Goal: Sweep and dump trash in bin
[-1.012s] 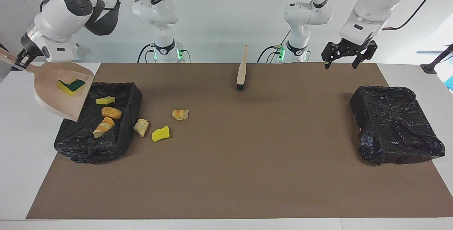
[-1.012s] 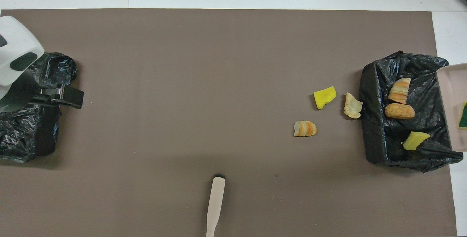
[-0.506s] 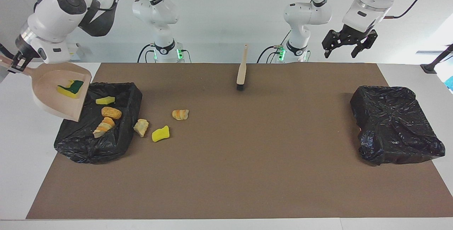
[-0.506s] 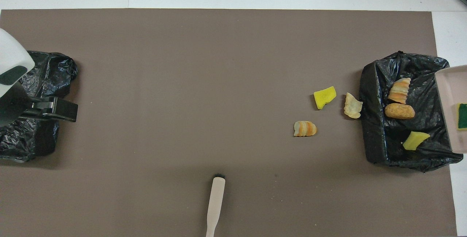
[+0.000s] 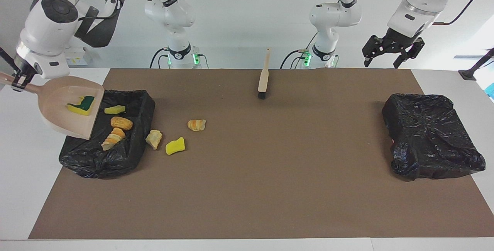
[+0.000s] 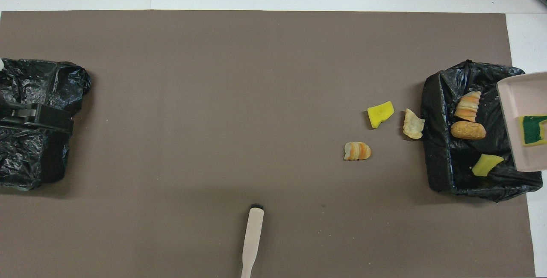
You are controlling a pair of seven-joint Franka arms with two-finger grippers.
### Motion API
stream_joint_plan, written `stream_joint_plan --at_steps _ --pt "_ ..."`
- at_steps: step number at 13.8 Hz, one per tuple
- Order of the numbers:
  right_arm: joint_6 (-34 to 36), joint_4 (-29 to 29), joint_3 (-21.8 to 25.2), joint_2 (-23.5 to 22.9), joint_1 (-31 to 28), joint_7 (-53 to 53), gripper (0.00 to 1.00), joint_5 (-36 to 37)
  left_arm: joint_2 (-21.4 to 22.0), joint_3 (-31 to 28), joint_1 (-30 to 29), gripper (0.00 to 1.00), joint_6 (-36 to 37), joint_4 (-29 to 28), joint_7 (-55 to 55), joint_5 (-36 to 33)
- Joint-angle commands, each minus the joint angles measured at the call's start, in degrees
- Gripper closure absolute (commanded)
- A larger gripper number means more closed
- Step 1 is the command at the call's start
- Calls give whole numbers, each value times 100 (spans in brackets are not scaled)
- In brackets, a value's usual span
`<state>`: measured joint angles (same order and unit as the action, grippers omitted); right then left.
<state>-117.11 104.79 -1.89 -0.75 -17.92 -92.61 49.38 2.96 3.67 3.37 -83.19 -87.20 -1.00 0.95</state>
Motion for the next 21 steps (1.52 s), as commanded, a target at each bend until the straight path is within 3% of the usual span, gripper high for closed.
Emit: stream_joint_plan --at_steps 1,4,10,14,16,21 --pt "-119 7 -13 58 -27 6 100 27 -24 38 -47 0 83 124 100 -60" --pt "-294 -108 -13 75 -273 -47 100 598 81 55 -47 0 57 80 91 -87" --pt "-304 358 -83 198 -27 374 100 -95 82 47 -56 0 109 62 82 -69" --pt "-216 60 -57 250 -80 348 100 693 82 38 -144 0 101 54 56 -69" --pt "72 59 -109 426 34 724 100 1194 82 64 -65 0 83 62 56 -51" --pt "1470 120 -154 664 1245 1227 100 2215 82 82 -56 0 74 54 91 -51"
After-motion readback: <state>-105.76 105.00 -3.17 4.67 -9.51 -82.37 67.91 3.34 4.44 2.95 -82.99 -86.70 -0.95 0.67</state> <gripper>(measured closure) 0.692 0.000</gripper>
